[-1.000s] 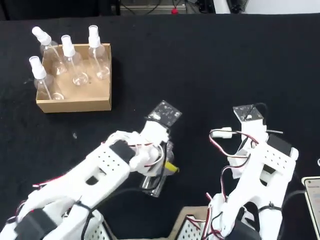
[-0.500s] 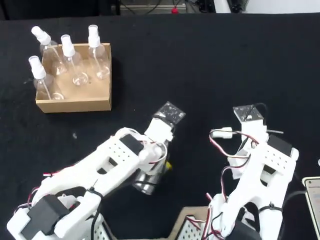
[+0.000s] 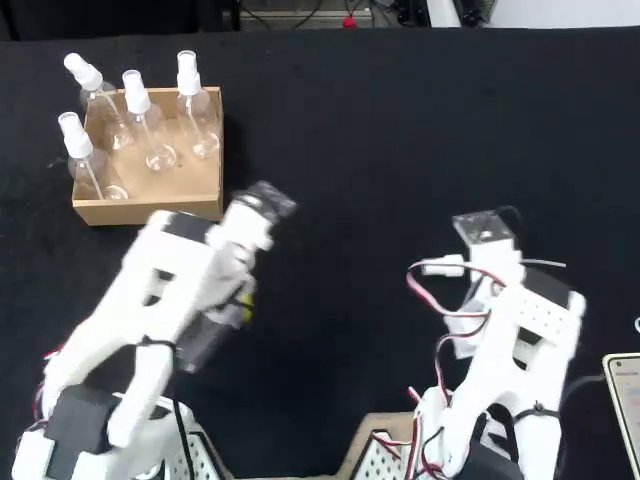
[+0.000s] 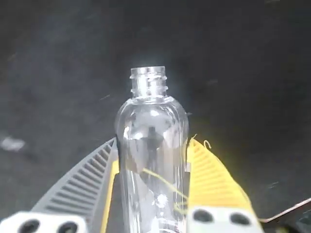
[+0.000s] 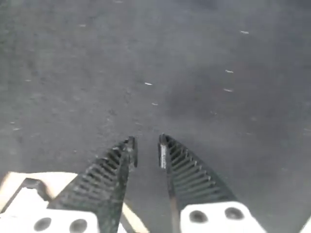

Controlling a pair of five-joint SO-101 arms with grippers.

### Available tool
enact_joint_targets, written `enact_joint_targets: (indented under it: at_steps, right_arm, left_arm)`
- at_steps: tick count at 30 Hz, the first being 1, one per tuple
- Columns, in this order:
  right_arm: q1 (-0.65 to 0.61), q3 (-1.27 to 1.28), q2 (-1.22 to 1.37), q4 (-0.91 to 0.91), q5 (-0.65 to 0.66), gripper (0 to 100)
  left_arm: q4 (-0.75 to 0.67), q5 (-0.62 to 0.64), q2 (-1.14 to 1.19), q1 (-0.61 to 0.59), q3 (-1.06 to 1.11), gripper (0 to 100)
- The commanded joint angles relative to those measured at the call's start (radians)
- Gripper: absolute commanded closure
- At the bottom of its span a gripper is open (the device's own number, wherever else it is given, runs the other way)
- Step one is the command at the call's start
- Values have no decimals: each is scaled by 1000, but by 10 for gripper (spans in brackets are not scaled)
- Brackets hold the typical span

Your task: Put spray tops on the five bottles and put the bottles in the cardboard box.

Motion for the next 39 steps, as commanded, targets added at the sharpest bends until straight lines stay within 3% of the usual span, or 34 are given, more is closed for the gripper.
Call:
enact_joint_targets:
  at_steps: [1, 5, 10, 13, 21, 27, 35, 39]
  right_arm:
    - [-138, 4, -38, -31, -78, 920]
    - [-293, 2, -38, -100, -209, 920]
    - [-462, 41, -38, -209, -370, 920]
    - [-520, 116, -38, -327, -453, 920]
    - [-420, 223, -38, -528, -468, 920]
    - [-420, 239, -38, -545, -468, 921]
    - [-420, 240, -38, -545, -470, 922]
    - [-420, 242, -36, -545, -471, 923]
  left_arm:
    - [26, -103, -3, -174, -53, 902]
    - [18, -110, -3, -202, -33, 896]
    - [-31, -110, -3, -202, -10, 741]
    - [-54, -112, -3, -202, -15, 736]
    - [-60, -112, 9, -199, -8, 758]
    - [-71, -104, 11, -202, 12, 758]
    - [-330, -48, -2, -206, 199, 758]
    - [-344, -12, -2, -199, 199, 758]
